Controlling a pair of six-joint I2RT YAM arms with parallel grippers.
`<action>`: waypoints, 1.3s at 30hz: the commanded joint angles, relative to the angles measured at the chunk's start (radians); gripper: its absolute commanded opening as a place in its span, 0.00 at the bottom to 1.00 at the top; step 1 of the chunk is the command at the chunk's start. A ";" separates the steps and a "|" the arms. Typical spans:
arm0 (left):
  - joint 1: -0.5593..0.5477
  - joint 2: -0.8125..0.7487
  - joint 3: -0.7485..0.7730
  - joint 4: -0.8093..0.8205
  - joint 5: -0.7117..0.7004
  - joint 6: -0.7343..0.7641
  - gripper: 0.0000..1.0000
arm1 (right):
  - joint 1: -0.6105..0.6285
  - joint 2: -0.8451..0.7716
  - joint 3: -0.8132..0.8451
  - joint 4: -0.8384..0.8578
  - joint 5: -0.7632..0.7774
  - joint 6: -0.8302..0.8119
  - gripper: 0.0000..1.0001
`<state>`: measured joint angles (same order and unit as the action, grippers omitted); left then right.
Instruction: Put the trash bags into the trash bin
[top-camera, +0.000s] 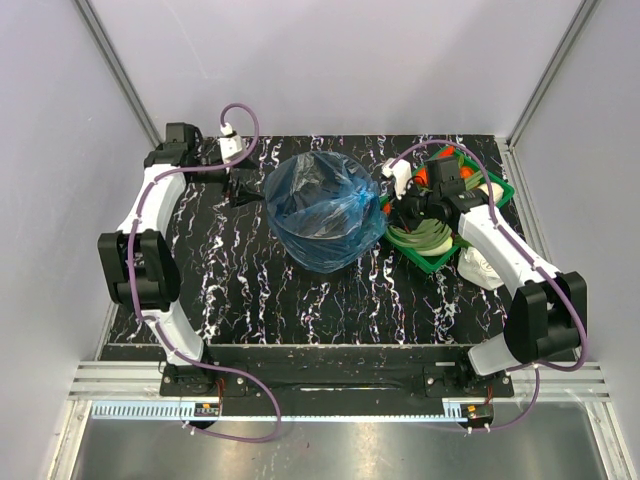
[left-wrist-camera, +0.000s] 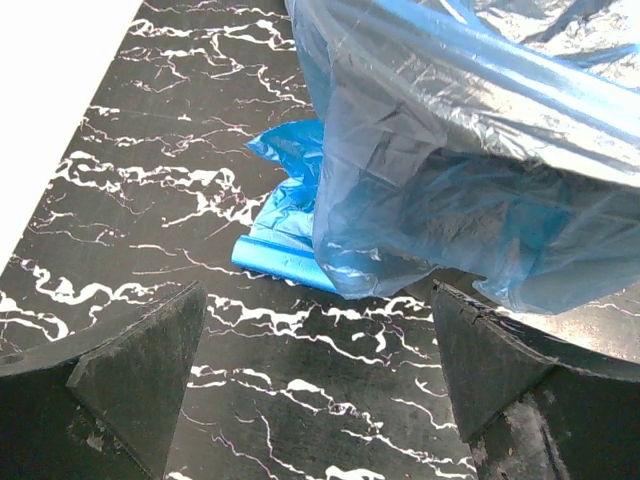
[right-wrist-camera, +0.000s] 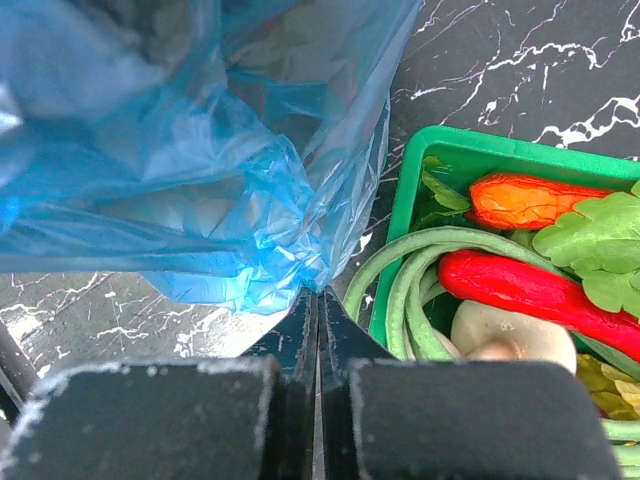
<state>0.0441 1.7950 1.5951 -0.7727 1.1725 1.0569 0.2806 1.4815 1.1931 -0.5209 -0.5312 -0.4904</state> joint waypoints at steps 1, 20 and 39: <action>-0.030 -0.036 0.016 0.081 0.078 0.003 0.95 | 0.000 -0.001 0.049 0.005 0.013 0.010 0.00; -0.085 0.023 0.080 -0.146 -0.006 0.147 0.00 | 0.000 -0.009 0.042 0.005 0.036 -0.004 0.00; -0.084 -0.049 -0.110 -0.011 -0.195 0.109 0.00 | 0.009 0.026 -0.024 0.085 0.030 0.058 0.00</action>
<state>-0.0422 1.8168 1.5112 -0.8726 1.0161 1.1728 0.2806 1.4918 1.1763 -0.4828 -0.5049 -0.4587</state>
